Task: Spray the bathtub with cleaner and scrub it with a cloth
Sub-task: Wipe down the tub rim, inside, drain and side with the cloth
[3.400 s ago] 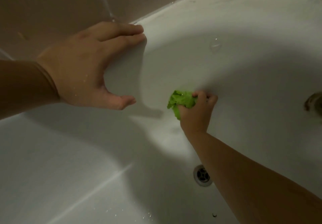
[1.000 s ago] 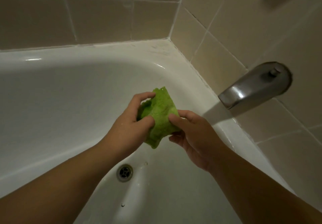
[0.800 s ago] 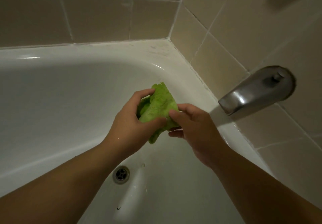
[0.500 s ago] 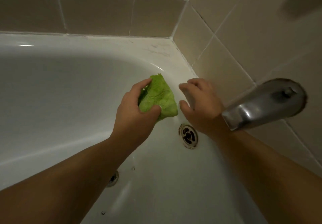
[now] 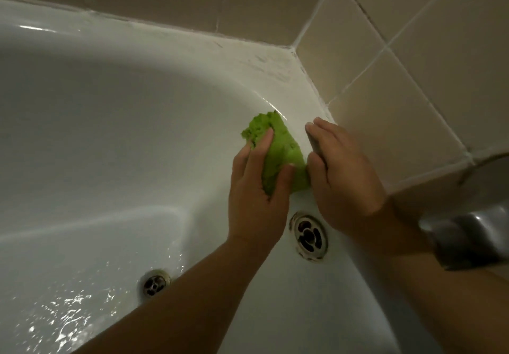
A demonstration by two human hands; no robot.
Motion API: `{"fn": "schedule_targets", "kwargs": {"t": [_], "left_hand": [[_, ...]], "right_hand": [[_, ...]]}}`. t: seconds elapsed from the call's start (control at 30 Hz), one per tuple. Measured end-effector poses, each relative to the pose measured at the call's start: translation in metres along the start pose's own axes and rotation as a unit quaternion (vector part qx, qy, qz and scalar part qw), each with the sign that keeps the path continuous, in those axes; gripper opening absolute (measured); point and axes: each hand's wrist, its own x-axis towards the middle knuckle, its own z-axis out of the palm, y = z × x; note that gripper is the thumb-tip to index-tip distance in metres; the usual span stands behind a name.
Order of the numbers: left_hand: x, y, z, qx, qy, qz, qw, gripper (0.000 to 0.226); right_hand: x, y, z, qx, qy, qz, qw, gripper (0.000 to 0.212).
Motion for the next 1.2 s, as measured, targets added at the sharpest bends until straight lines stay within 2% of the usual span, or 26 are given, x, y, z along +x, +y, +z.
{"fn": "schedule_targets", "kwargs": {"t": [0.1, 0.17, 0.3, 0.37, 0.47, 0.5, 0.63, 0.73, 0.8, 0.87, 0.97, 1.03, 1.1, 1.2], "left_hand": [[-0.003, -0.014, 0.006, -0.008, 0.059, -0.085, 0.995, 0.051], [-0.003, -0.008, 0.009, -0.052, 0.07, -0.125, 0.988, 0.05], [-0.005, -0.004, 0.01, -0.051, 0.045, -0.057, 0.996, 0.057], [-0.007, -0.018, 0.009, -0.035, 0.04, -0.064, 0.997, 0.058], [-0.011, -0.026, 0.011, -0.098, 0.059, -0.189, 0.975, 0.056], [-0.011, -0.021, 0.013, -0.123, 0.058, -0.197, 0.971, 0.057], [-0.01, -0.004, 0.015, -0.092, 0.04, -0.075, 0.992, 0.057], [-0.018, -0.039, 0.012, -0.043, 0.026, -0.051, 0.997, 0.058], [-0.029, -0.074, 0.009, -0.011, 0.025, -0.089, 0.996, 0.06], [-0.04, -0.11, 0.007, 0.007, 0.025, -0.166, 0.986, 0.061], [-0.044, -0.146, 0.003, -0.007, 0.05, -0.318, 0.947, 0.064], [-0.039, -0.144, 0.005, -0.048, 0.068, -0.357, 0.93, 0.072], [-0.036, -0.122, 0.01, -0.077, 0.059, -0.332, 0.938, 0.076], [-0.04, -0.104, 0.01, -0.051, 0.016, -0.203, 0.978, 0.069]], "right_hand": [[0.0, -0.002, 0.0, -0.007, 0.002, -0.005, 1.0, 0.054], [0.0, -0.004, -0.001, -0.009, -0.003, -0.001, 1.0, 0.057], [0.002, -0.001, 0.001, -0.017, 0.002, -0.004, 1.0, 0.057], [0.002, -0.001, 0.001, -0.022, 0.005, -0.008, 1.0, 0.057], [0.002, 0.0, 0.001, -0.035, 0.004, -0.016, 0.999, 0.057], [0.001, 0.001, 0.001, -0.039, 0.003, -0.019, 0.999, 0.057], [0.001, -0.001, 0.0, -0.038, 0.001, -0.025, 0.999, 0.056], [0.0, -0.002, -0.001, -0.04, 0.001, -0.03, 0.999, 0.058], [0.0, -0.002, -0.002, -0.045, 0.0, -0.036, 0.998, 0.059], [0.001, -0.002, -0.004, -0.049, -0.006, -0.041, 0.998, 0.061], [0.002, -0.002, -0.004, -0.059, -0.012, -0.042, 0.997, 0.062], [0.002, -0.002, -0.004, -0.064, -0.014, -0.042, 0.997, 0.063], [0.0, -0.003, -0.004, -0.065, -0.013, -0.04, 0.997, 0.067], [-0.003, -0.006, -0.003, -0.064, -0.025, -0.038, 0.997, 0.073]]}}
